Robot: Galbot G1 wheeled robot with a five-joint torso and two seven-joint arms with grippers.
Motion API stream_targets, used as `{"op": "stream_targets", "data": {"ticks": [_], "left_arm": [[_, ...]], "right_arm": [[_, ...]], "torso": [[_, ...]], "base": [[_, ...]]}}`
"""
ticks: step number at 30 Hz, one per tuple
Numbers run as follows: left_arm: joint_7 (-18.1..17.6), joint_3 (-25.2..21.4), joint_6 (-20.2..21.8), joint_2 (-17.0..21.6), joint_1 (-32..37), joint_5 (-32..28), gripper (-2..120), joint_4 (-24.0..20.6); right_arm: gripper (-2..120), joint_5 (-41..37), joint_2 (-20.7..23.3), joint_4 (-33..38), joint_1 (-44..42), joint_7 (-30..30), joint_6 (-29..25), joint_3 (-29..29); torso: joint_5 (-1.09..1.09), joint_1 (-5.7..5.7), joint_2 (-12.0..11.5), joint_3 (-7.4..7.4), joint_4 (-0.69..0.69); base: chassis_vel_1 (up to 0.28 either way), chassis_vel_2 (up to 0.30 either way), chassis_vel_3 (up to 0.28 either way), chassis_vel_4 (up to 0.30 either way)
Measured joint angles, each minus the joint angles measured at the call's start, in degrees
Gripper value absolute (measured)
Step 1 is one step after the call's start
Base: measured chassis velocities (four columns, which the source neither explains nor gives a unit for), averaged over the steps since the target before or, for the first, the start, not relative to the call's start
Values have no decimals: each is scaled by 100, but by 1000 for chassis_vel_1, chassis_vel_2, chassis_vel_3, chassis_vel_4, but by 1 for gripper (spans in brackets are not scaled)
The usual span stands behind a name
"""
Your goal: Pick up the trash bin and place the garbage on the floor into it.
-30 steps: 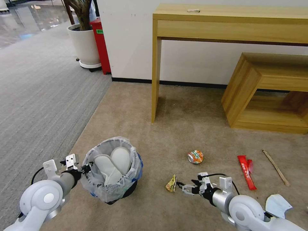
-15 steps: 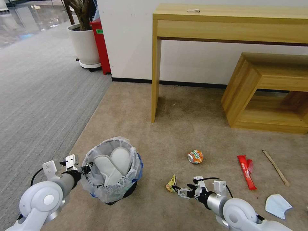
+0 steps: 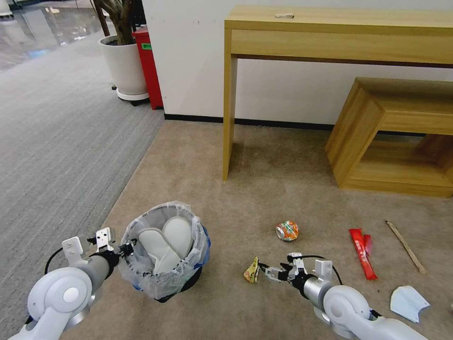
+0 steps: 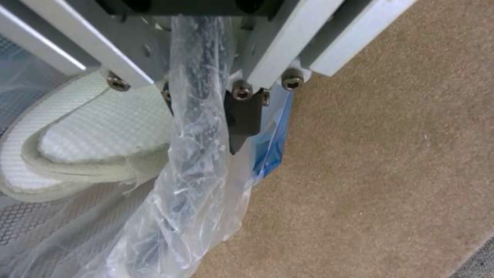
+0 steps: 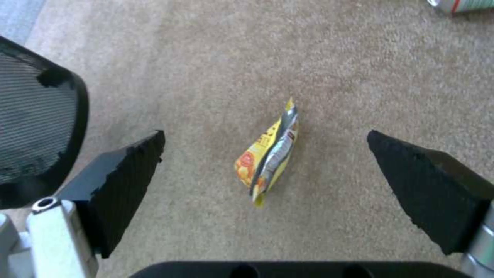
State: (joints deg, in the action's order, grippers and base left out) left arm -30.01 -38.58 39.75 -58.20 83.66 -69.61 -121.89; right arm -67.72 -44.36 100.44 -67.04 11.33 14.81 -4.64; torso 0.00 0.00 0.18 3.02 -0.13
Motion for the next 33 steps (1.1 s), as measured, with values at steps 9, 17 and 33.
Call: {"op": "stream_targets", "data": {"ticks": [9, 17, 33], "left_arm": [[2, 0, -2, 3, 2, -1, 1, -9], [1, -12, -2, 19, 2, -18, 1, -22], [1, -40, -4, 23, 36, -23, 1, -45]], "right_arm": [[99, 114, -211, -423, 113, 13, -20, -150], [96, 217, -342, -718, 200, -57, -34, -301], [95, 359, -479, -1004, 366, -221, -38, -481]], "torso": [[0, 0, 0, 0, 0], [0, 0, 0, 0, 0], [0, 0, 0, 0, 0]], "base": [[0, 0, 0, 0], [0, 0, 0, 0], [0, 0, 0, 0]]}}
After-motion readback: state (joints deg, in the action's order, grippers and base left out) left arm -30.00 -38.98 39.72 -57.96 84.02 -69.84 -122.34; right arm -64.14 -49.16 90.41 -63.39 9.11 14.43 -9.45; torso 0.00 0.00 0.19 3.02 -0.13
